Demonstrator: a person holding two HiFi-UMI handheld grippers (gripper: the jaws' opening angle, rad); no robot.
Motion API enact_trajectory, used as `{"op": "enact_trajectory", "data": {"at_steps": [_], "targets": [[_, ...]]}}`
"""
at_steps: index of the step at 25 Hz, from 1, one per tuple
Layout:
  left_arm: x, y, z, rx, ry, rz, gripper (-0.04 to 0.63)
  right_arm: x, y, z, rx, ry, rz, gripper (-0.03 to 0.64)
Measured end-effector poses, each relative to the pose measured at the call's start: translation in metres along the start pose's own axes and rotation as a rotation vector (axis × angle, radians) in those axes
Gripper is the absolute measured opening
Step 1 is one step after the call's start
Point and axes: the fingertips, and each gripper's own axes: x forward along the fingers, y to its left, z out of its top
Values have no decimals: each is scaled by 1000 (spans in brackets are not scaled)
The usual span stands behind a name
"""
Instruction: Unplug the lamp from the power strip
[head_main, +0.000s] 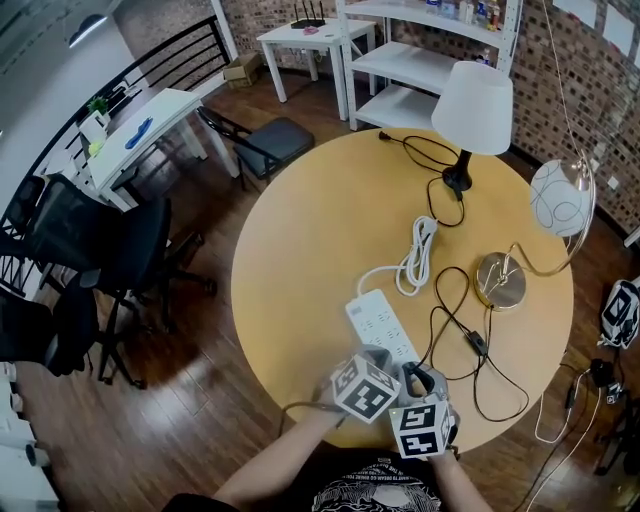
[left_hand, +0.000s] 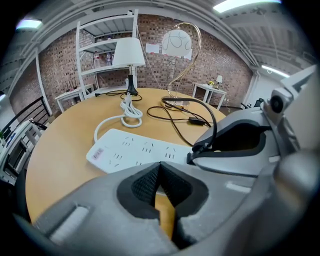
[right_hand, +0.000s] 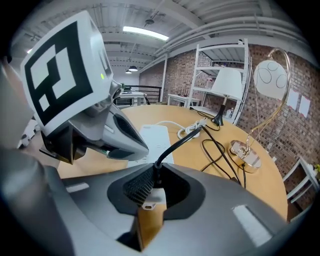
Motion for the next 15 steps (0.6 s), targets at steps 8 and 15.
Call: {"op": "enact_trajectory", "data": {"at_steps": [8,15], "targets": [[0,2,3,10,8,7,2,-24,-23,62,118,-171,26,48],[0,0,3,8,7,20,2,-41,-29,74,112,-213,5,48]]}}
